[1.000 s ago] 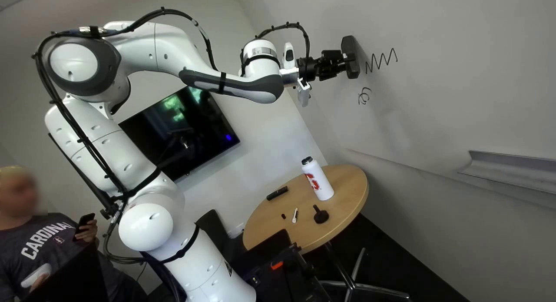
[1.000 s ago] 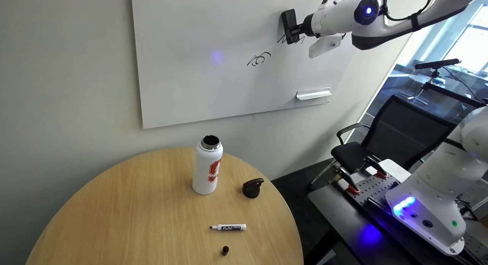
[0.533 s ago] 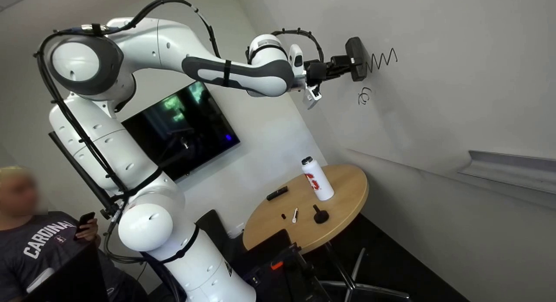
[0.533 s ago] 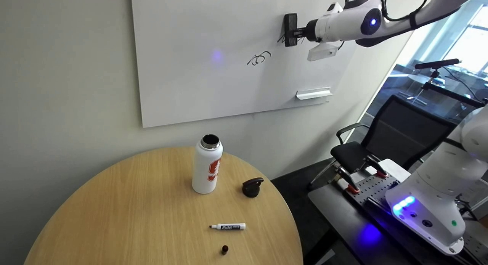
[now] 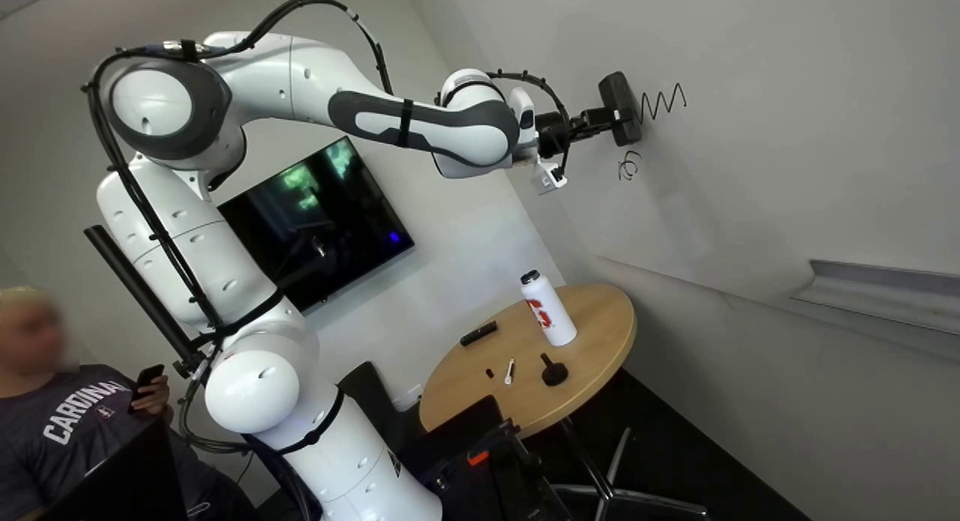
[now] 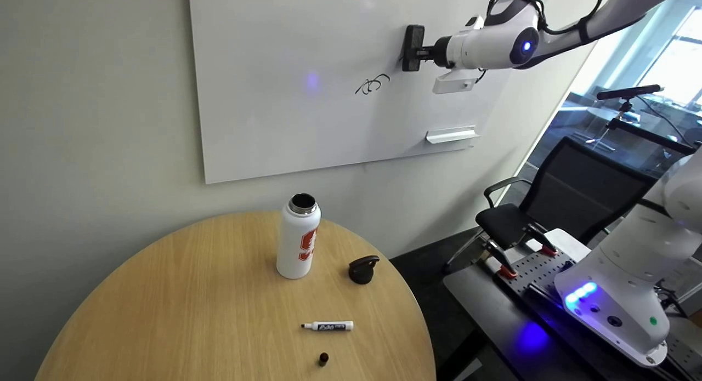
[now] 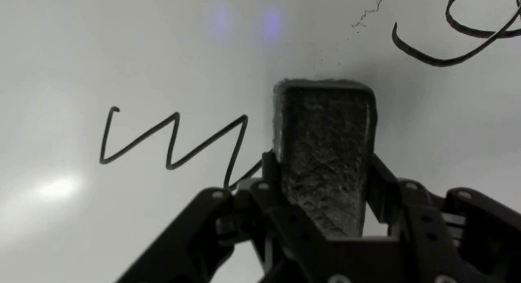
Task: Use the eraser to wipe the scribble on the right side of the whiteboard
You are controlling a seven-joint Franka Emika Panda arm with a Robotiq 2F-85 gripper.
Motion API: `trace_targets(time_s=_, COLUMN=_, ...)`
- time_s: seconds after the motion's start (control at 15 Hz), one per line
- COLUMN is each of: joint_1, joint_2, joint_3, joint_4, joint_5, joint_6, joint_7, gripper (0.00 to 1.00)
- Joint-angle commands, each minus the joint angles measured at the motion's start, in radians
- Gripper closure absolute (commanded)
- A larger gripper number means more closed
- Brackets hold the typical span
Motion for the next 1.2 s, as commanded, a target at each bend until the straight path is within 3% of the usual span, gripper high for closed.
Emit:
trace_targets(time_s=0.0, joint_1=0.011, joint_2=0.067, joint_3=0.011, joint_4=0.035, joint_5=0.019, joint_6=-0.104, joint_7=-0.019, gripper=0.72)
trace_targets(time_s=0.2, joint_1=0.024, joint_2=0.099, joint_3=0.019, joint_4=0.040, joint_5=0.043, joint_6=-0.194, joint_7=-0.033, gripper=0.72)
trace_targets(time_s=0.27, joint_1=-0.009, joint_2=0.098, joint_3=0.053, joint_4=0.038, joint_5=0.059, joint_6=-0.202, joint_7=-0.039, gripper=0.72)
trace_targets(time_s=0.4, joint_1=-0.021, joint_2=0.086, joint_3=0.056, joint_4=0.026, joint_5=0.087, joint_6=-0.221, joint_7=-0.051, gripper=0.72)
trace_targets(time_s=1.13, joint_1=-0.130, joint_2=0.010, joint_3=-0.005, joint_4=-0.028, joint_5=0.133, joint_6=-0.207, joint_7=-0.061, gripper=0.72)
